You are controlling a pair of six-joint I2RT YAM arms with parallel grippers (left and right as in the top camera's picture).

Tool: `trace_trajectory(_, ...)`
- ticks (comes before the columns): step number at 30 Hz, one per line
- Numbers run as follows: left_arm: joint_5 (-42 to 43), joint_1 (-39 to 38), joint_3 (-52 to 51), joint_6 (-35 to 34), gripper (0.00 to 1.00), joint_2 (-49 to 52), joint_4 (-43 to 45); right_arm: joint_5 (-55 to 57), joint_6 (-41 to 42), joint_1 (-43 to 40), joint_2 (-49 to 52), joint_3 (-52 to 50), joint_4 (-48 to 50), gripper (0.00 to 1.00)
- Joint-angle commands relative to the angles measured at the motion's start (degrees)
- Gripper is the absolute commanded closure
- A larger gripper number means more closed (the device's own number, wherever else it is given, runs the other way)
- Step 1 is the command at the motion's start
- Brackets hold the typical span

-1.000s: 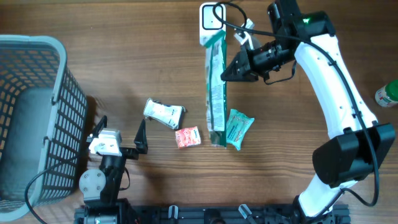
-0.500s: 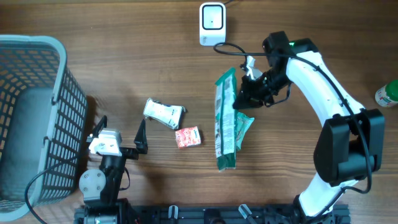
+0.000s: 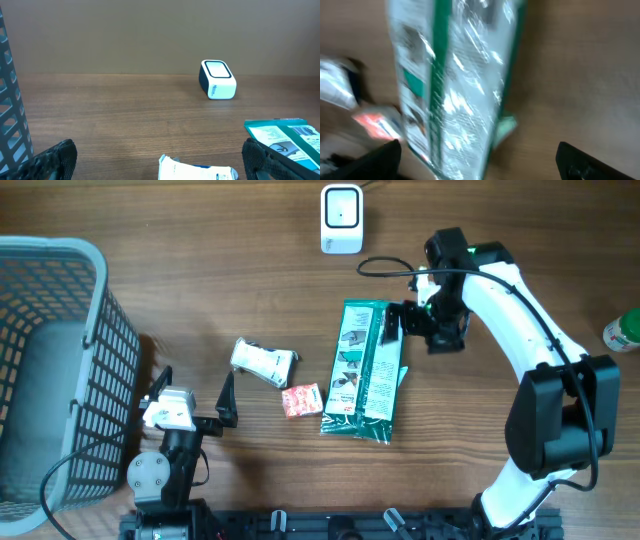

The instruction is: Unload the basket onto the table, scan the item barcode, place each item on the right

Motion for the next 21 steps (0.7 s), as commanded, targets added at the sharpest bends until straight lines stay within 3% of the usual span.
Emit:
trace_trajectory(1, -0.13, 0.46, -0.13, -0.55, 0.00, -0.04, -0.37, -7.19, -1.33, -3.63, -0.24, -3.78, 7.21, 0.00)
trace_trajectory(5, -0.13, 0.46, -0.13, -0.55, 0.00, -0.04, -0.37, -13.18, -3.76, -7.48, 1.84, -8.44, 14.29, 0.00)
trace_trajectory(10, -0.13, 0.46, -0.13, -0.55, 0.00, -0.04, -0.37, -16.37, -6.78, -7.39, 6.60, -8.74, 15.13, 0.01)
trace_trajectory(13, -0.13, 0.46, -0.13, -0.55, 0.00, -0.04, -0.37, -14.49, -2.47, -7.74, 1.09, -7.63, 13.29, 0.00)
trace_trajectory(16, -0.13, 0.46, -0.13, -0.55, 0.00, -0.04, -0.37, -3.39, 4.20, -7.74, -8.79, -7.67, 5.57, 0.00)
trace_trajectory(21, -0.13, 0.46, -0.13, -0.55, 0.00, -0.04, -0.37, -13.68, 3.52, -7.72, -15.39, -15.78, 1.14, 0.00)
